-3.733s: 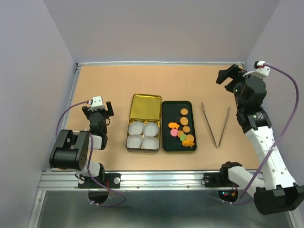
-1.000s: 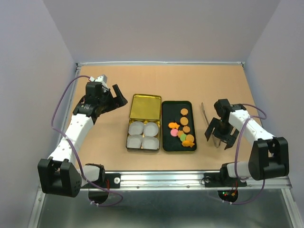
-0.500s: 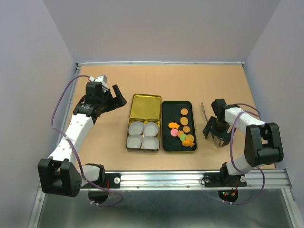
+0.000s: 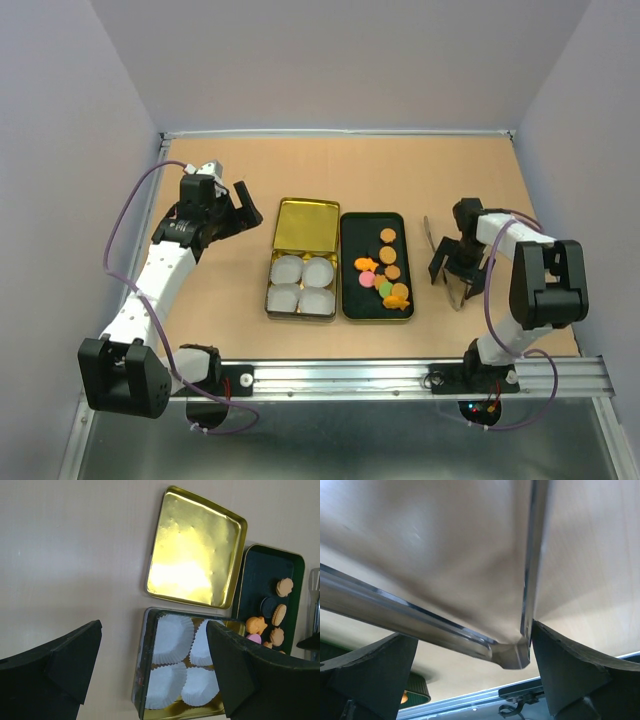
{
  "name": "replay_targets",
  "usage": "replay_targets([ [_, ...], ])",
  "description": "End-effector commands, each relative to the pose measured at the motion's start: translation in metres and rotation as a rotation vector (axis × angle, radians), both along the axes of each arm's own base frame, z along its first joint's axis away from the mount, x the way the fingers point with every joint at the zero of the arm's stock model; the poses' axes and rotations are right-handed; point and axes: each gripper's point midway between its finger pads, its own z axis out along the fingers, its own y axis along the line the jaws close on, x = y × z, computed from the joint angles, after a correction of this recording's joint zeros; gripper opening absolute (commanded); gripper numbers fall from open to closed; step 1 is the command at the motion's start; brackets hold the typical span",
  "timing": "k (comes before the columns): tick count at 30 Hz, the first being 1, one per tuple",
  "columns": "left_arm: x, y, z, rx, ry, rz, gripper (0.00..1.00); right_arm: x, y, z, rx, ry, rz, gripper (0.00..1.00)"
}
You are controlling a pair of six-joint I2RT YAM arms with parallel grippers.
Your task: Pack the cookies
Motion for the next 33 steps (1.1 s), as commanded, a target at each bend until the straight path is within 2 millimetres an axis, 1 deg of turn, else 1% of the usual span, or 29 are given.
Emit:
replay_targets([
  [1, 0.003, 0.001, 0.026, 0.000, -0.061, 0.012, 0.97, 0.050, -0.046, -0.022, -0.206, -0.119, 0.028, 1.00],
  [3, 0.003, 0.000, 0.027, -0.010, -0.057, 0.012, 0.97, 0.059, -0.044, -0.031, -0.189, -0.118, 0.047, 1.00],
  [5, 0.002, -0.003, 0.028, -0.025, -0.052, 0.007, 0.97, 0.072, -0.043, -0.035, -0.182, -0.130, 0.059, 1.00],
  [8, 0.003, -0.003, 0.029, -0.026, -0.047, 0.005, 0.97, 0.083, -0.039, -0.037, -0.159, -0.154, 0.065, 0.99],
  [10, 0.003, -0.002, 0.027, -0.018, -0.038, 0.010, 0.97, 0.090, -0.035, -0.034, -0.138, -0.172, 0.075, 0.96],
  [11, 0.003, -0.002, 0.029, -0.018, -0.038, 0.013, 0.97, 0.094, -0.033, -0.033, -0.126, -0.187, 0.088, 0.92],
  [13, 0.004, -0.001, 0.029, -0.012, -0.038, 0.017, 0.97, 0.097, -0.027, -0.031, -0.097, -0.199, 0.099, 0.89],
  [15, 0.005, -0.001, 0.031, -0.017, -0.039, 0.021, 0.97, 0.097, -0.022, -0.031, -0.083, -0.201, 0.115, 0.84],
  [16, 0.006, -0.002, 0.032, -0.020, -0.041, 0.021, 0.97, 0.098, -0.023, -0.029, -0.093, -0.209, 0.125, 0.81],
  [17, 0.006, -0.002, 0.033, -0.023, -0.041, 0.020, 0.97, 0.099, -0.015, -0.028, -0.091, -0.214, 0.153, 0.76],
  [20, 0.007, -0.003, 0.033, -0.023, -0.037, 0.019, 0.97, 0.102, -0.005, -0.025, -0.109, -0.225, 0.203, 0.71],
  [21, 0.008, -0.004, 0.034, -0.025, -0.038, 0.017, 0.97, 0.103, 0.002, -0.025, -0.118, -0.225, 0.235, 0.70],
  [23, 0.008, -0.006, 0.032, -0.019, -0.028, 0.011, 0.97, 0.105, 0.004, -0.029, -0.138, -0.216, 0.254, 0.65],
  [24, 0.008, -0.006, 0.032, -0.017, -0.023, 0.007, 0.97, 0.105, 0.005, -0.030, -0.142, -0.213, 0.262, 0.59],
  [26, 0.009, -0.008, 0.033, -0.012, -0.023, 0.003, 0.97, 0.107, 0.006, -0.033, -0.140, -0.219, 0.263, 0.59],
  [28, 0.009, -0.008, 0.033, -0.006, -0.017, 0.000, 0.97, 0.108, 0.005, -0.034, -0.149, -0.216, 0.273, 0.66],
  [29, 0.009, -0.009, 0.034, -0.005, -0.017, -0.003, 0.97, 0.109, 0.004, -0.034, -0.156, -0.215, 0.279, 0.71],
  [30, 0.009, -0.009, 0.034, -0.003, -0.014, -0.002, 0.97, 0.110, 0.002, -0.033, -0.166, -0.216, 0.287, 0.80],
  [33, 0.007, -0.008, 0.034, 0.004, -0.011, -0.003, 0.97, 0.115, -0.011, -0.026, -0.240, -0.227, 0.288, 0.96],
])
